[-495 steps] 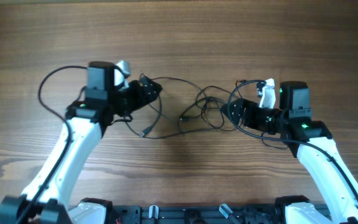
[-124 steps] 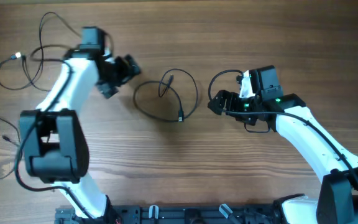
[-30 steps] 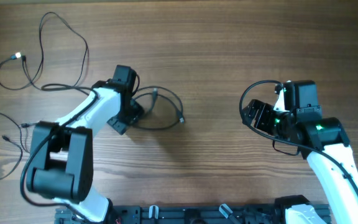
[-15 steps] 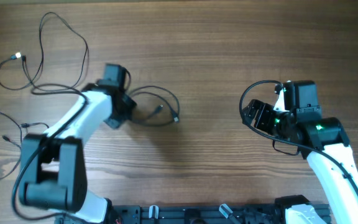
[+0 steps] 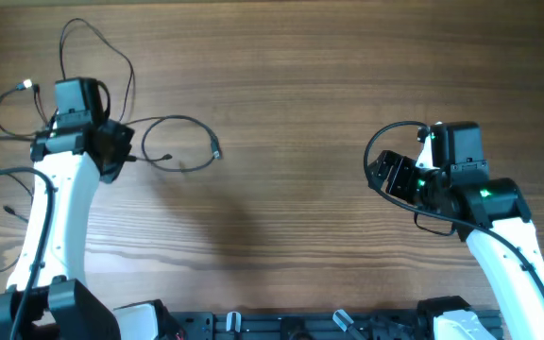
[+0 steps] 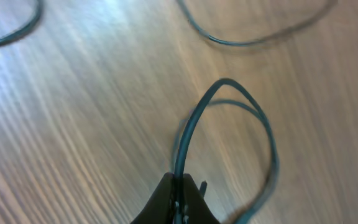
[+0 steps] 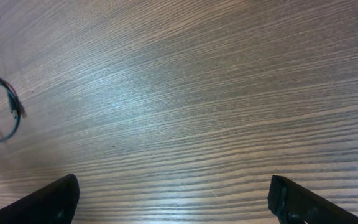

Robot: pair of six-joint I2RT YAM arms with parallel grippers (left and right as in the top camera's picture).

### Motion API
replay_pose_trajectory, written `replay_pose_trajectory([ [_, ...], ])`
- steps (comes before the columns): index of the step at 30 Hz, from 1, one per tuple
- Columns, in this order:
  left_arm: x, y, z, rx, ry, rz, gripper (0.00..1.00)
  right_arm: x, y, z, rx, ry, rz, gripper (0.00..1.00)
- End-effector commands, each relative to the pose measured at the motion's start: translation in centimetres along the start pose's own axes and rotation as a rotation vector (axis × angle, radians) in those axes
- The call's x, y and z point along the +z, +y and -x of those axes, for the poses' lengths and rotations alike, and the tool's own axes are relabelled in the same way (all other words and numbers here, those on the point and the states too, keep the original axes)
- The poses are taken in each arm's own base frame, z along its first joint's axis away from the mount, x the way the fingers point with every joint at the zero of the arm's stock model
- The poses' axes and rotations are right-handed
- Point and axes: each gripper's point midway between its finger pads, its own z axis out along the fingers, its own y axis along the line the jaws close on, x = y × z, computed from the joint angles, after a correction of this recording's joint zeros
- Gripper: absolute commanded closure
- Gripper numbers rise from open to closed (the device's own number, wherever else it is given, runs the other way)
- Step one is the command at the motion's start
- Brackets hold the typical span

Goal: Untangle cables

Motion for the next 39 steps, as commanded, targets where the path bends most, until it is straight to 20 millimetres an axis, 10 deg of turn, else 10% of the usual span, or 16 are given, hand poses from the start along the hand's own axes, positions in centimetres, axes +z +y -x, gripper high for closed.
replay_pose_trajectory([
  [1, 1.9, 4.7, 1.3, -0.140, -0.043, 0.142, 0.96, 0.3, -0.6, -0.4, 0.002, 0.015, -0.028, 0.00],
  [7, 3.8, 8.2, 2.3, -0.234, -0.042, 0.173, 0.96, 0.3, -0.6, -0.4, 0.002, 0.013, -0.027, 0.00],
  [16, 4.6, 3.4, 0.9, -0.208, 0.035, -0.029, 0.96, 0.4, -0.5, -0.2, 0.004, 0.006, -0.022, 0.00],
  [22, 5.8, 3.9, -2.2, -0.249, 0.120, 0.034, 0.94, 0.3, -0.4, -0.1, 0.003, 0.003, -0.020, 0.00],
  [23, 6.0, 4.1, -2.6, -0.262, 0.124, 0.045, 0.78, 0.3, -0.4, -0.1, 0.003, 0.003, -0.020, 0.00],
  [25, 6.0, 4.3, -2.5, -0.248, 0.117, 0.051, 0.08, 0.3, -0.4, -0.1, 0.003, 0.003, -0.021, 0.00],
  [28, 5.8, 3.9, -1.3, -0.124, 0.080, 0.025, 0.00, 0.4, -0.5, -0.2, 0.003, 0.006, -0.022, 0.00],
  [34, -2.5, -5.2, -1.5, 0.258, 0.119, -0.428, 0.00, 0.4, -0.1, 0.5, 0.013, -0.022, -0.007, 0.00],
  [39, -9.5, -8.7, -5.0, 0.518, -0.012, -0.597, 0.00, 0.4, -0.1, 0.5, 0.079, -0.023, -0.006, 0.00],
])
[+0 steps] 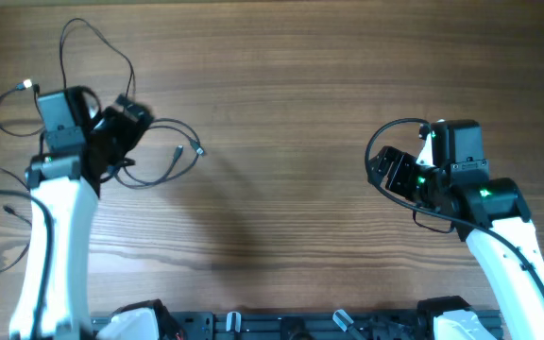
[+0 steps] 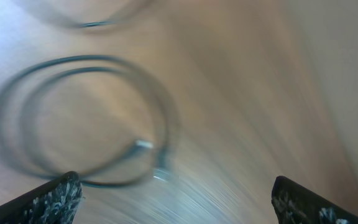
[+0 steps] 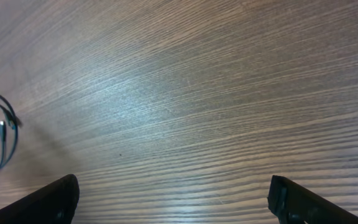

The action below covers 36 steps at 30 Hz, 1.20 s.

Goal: Untangle cables

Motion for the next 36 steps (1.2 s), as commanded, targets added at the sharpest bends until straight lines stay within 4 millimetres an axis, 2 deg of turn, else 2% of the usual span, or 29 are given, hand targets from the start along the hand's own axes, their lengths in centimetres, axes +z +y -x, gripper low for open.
replay_pose_trajectory([
  [1, -4.0, -5.7, -2.3, 0.299, -0.051, -0.140, 0.00, 0.3, -0.5, -0.2, 0.038, 0.005, -0.023, 0.00],
  [3, -5.9, -7.3, -3.2, 0.375, -0.105, -0.167, 0.00, 0.3, -0.5, -0.2, 0.036, 0.004, -0.023, 0.00],
  [5, -9.0, -8.8, -3.5, 0.430, -0.214, -0.187, 0.00, 0.3, -0.5, -0.2, 0.036, 0.004, -0.023, 0.00],
  [7, -11.8, -9.0, -3.3, 0.448, -0.321, -0.178, 0.00, 0.3, -0.5, -0.1, 0.037, 0.003, -0.022, 0.00],
  [10, -14.6, -7.3, -2.9, 0.446, -0.416, -0.114, 0.00, 0.3, -0.5, -0.1, 0.038, 0.003, -0.022, 0.00],
  [15, -16.5, -3.9, -3.8, 0.450, -0.412, -0.029, 0.00, 0.3, -0.5, -0.1, 0.038, 0.003, -0.022, 0.00],
  [24, -21.8, -2.3, -4.7, 0.418, -0.504, -0.139, 0.00, 0.3, -0.5, -0.1, 0.038, 0.003, -0.021, 0.00],
  [29, -23.2, -0.5, -5.7, 0.416, -0.509, -0.145, 0.00, 0.3, -0.4, -0.1, 0.037, 0.001, -0.020, 0.00],
  [36, -21.8, 2.4, -7.6, 0.449, -0.401, -0.035, 0.00, 0.3, -0.4, -0.1, 0.037, 0.001, -0.020, 0.00],
])
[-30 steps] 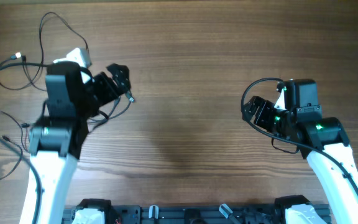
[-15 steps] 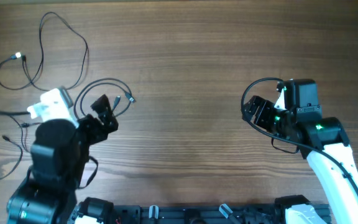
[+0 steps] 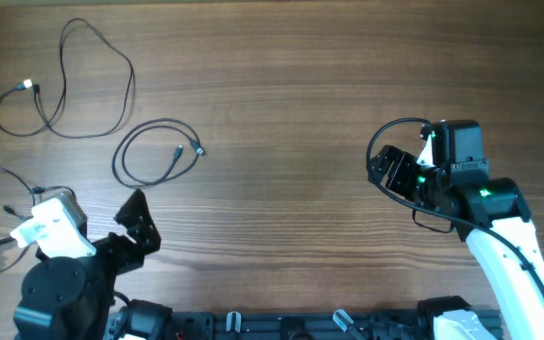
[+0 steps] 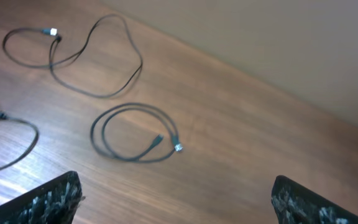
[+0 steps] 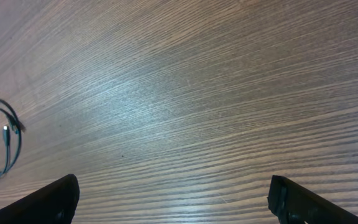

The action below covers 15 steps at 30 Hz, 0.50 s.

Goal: Untangle cables

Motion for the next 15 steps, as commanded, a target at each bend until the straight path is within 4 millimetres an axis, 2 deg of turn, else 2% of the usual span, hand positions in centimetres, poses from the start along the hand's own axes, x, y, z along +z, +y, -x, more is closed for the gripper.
replay_pose_trajectory([
  [1, -0.4, 1.0, -1.1, 0.031, 0.041, 0.036, 0.00, 0.3, -0.4, -0.1, 0.016, 0.001, -0.020, 0.00],
  [7, -1.4, 2.8, -3.0, 0.042, 0.095, 0.086, 0.00, 0.3, -0.4, -0.1, 0.016, 0.000, -0.020, 0.00],
  [15, -5.1, 4.9, -3.1, -0.037, -0.060, 0.077, 0.00, 0.3, -0.4, -0.1, 0.016, 0.000, -0.020, 0.00],
])
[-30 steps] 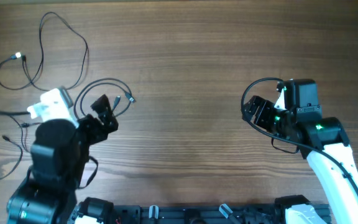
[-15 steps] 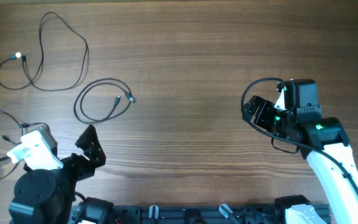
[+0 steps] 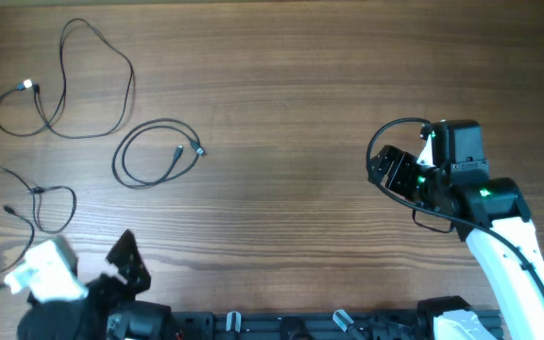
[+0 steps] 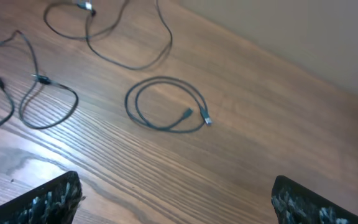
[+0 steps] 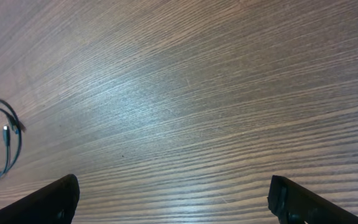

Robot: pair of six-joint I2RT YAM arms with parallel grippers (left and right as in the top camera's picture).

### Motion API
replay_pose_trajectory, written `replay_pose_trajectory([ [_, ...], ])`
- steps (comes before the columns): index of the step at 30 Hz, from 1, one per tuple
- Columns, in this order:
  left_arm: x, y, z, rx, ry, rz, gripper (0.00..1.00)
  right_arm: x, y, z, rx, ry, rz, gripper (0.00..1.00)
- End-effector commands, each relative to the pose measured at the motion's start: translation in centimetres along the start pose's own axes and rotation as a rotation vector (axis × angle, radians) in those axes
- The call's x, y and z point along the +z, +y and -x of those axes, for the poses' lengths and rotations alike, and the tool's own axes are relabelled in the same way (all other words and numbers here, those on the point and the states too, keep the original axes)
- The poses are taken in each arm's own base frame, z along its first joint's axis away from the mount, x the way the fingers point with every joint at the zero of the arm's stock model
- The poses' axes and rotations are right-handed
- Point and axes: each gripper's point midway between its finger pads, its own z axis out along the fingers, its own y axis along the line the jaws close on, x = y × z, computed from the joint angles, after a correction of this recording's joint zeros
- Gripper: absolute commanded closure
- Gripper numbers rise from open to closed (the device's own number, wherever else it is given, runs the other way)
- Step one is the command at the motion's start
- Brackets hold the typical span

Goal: Untangle cables

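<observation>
Three thin black cables lie apart on the wooden table's left half. A long looping cable (image 3: 64, 80) with a white plug is far left at the back; in the left wrist view the same long cable (image 4: 123, 37) runs along the top. A small coiled cable (image 3: 154, 151) lies right of it, and this coil (image 4: 166, 112) is in mid view, with the coil at the edge of the right wrist view. A third cable (image 3: 26, 203) runs along the left edge. My left gripper (image 4: 176, 199) is open, high at the front left corner. My right gripper (image 5: 176, 199) is open over bare wood.
The right arm (image 3: 470, 198) stands at the right side with its own black wiring loop (image 3: 381, 146) beside the wrist. The left arm's base (image 3: 55, 283) sits at the front left edge. A dark rail (image 3: 329, 326) runs along the table's front.
My left arm has drawn back further toward the front left corner, so the left-edge cable now shows whole from overhead. The cables and the right arm have not moved.
First my left gripper was shut on a loop of cable at the back left, by the coil. Then it was open and the coil lay free on the table. After that the left arm was back at the front left, and now lower still. The right gripper stayed open throughout.
</observation>
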Motion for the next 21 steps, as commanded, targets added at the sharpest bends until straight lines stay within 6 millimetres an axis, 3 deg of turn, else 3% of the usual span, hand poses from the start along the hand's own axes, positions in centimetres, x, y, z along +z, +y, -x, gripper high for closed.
replay_pose_trajectory([
  [1, -2.3, 1.2, 0.3, -0.038, -0.116, -0.016, 0.00, 0.3, -0.4, -0.1, 0.016, 0.000, -0.020, 0.00],
  [8, -5.5, 2.9, 0.0, -0.112, -0.276, -0.027, 0.00, 0.3, -0.4, -0.1, 0.016, 0.000, -0.020, 0.00],
  [21, -5.6, 3.1, 0.0, -0.122, -0.285, -0.008, 0.00, 0.3, -0.4, -0.1, 0.016, 0.000, -0.020, 0.00],
])
